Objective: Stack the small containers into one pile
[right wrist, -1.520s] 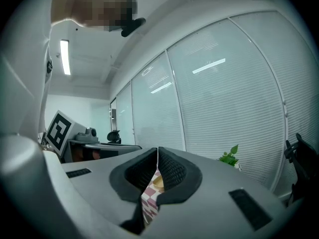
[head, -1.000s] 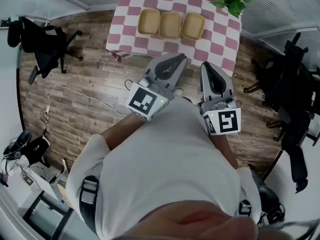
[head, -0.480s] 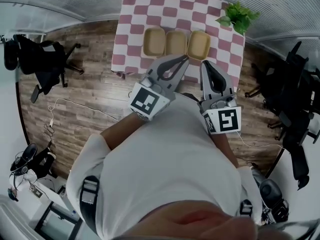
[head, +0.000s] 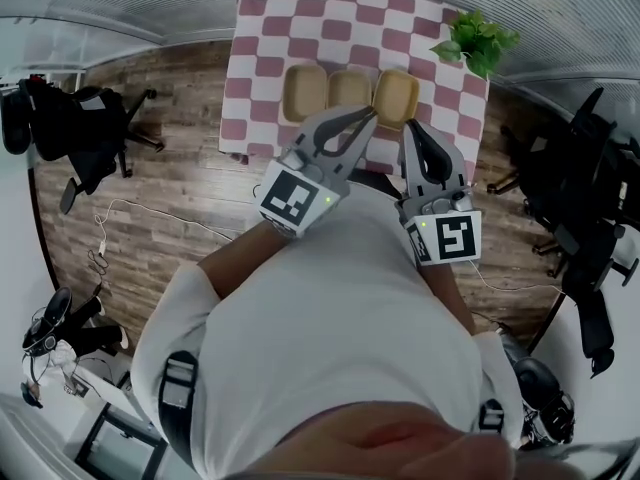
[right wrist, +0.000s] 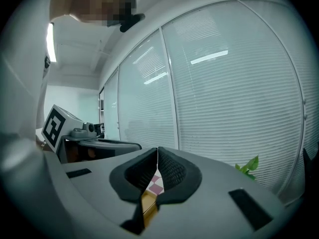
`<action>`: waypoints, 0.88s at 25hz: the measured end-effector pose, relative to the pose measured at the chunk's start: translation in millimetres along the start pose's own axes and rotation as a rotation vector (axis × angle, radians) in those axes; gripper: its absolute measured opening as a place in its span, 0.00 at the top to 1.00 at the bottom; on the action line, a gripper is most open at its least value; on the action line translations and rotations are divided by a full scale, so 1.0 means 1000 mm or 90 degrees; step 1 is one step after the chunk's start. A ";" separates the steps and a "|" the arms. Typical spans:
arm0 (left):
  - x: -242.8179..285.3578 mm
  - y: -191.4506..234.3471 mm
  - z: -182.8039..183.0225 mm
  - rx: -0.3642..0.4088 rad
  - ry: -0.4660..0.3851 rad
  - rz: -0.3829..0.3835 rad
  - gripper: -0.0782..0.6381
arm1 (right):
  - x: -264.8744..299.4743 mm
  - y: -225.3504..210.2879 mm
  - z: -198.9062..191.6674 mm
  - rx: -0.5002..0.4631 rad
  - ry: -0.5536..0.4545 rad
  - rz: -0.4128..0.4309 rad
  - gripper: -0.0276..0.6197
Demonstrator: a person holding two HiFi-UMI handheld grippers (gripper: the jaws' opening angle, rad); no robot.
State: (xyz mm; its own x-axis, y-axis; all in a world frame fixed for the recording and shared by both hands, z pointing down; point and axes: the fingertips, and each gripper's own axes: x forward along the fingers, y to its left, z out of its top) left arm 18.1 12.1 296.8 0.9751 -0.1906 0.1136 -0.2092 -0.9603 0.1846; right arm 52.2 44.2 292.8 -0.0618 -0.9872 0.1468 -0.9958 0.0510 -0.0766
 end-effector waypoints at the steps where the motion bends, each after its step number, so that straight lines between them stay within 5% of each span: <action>1: 0.002 0.000 -0.001 0.003 0.001 0.002 0.83 | 0.000 -0.003 0.000 -0.002 0.003 0.003 0.91; 16: 0.023 -0.010 -0.052 -0.047 0.076 0.022 0.83 | -0.008 -0.031 -0.050 0.026 0.082 0.008 0.91; 22: 0.035 -0.006 -0.068 -0.031 0.112 0.025 0.83 | -0.005 -0.045 -0.064 0.028 0.098 -0.002 0.91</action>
State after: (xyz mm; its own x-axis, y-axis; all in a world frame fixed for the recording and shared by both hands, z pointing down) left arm 48.7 25.5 365.7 0.9391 -0.1847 0.2898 -0.2540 -0.9410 0.2234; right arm 92.5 56.8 358.2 -0.0715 -0.9525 0.2959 -0.9923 0.0377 -0.1184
